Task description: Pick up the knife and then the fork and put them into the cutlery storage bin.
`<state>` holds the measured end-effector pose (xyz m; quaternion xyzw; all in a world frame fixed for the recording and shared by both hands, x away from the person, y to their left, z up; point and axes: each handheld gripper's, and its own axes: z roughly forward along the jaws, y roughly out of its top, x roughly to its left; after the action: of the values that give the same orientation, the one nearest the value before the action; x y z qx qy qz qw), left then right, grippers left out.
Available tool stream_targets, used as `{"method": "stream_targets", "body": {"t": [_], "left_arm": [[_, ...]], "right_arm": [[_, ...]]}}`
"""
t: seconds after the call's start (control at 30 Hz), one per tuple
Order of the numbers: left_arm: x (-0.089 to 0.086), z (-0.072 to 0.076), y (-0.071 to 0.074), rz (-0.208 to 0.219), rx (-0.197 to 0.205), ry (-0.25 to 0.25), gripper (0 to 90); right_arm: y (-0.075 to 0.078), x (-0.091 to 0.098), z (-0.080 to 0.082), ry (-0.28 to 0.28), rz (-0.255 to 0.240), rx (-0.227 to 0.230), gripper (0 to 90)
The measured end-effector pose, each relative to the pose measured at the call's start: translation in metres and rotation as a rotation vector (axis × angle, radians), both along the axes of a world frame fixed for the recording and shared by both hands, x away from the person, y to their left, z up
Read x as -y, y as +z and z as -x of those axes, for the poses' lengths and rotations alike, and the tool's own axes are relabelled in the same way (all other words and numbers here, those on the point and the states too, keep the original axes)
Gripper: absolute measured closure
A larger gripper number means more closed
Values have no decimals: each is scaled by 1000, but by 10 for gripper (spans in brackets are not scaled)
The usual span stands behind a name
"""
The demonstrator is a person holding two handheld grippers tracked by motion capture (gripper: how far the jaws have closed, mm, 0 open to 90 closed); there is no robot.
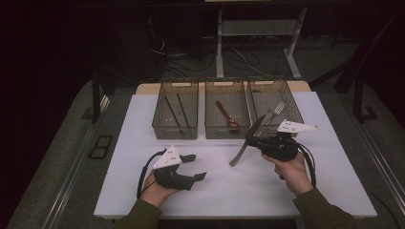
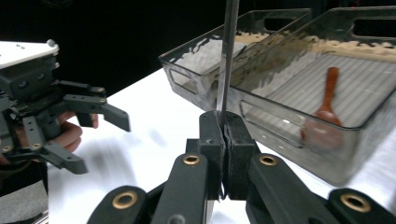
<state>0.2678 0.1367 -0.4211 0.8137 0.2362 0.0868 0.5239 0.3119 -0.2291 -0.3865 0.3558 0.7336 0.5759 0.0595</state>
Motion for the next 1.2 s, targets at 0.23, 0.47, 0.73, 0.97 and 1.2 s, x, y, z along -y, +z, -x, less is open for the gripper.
{"method": "stream_targets", "body": {"t": [0.23,0.47,0.73,0.97,1.2], "left_arm": [[-16,5,-4,16,-1,13,174],[-24,5,-5,1,26,21,94],[-29,4,-8,-17,11,72,0],[-27,3,-8,-34,-11,70,0],[-26,3,-9,-42,-7,58,0]], "right_arm": [[4,15,-1,-37,27,11,869],[13,38,-4,-76,76,27,869],[29,74,-11,-147,107,49,869],[41,97,-19,-209,119,64,869],[60,111,-24,-242,131,92,869]]}}
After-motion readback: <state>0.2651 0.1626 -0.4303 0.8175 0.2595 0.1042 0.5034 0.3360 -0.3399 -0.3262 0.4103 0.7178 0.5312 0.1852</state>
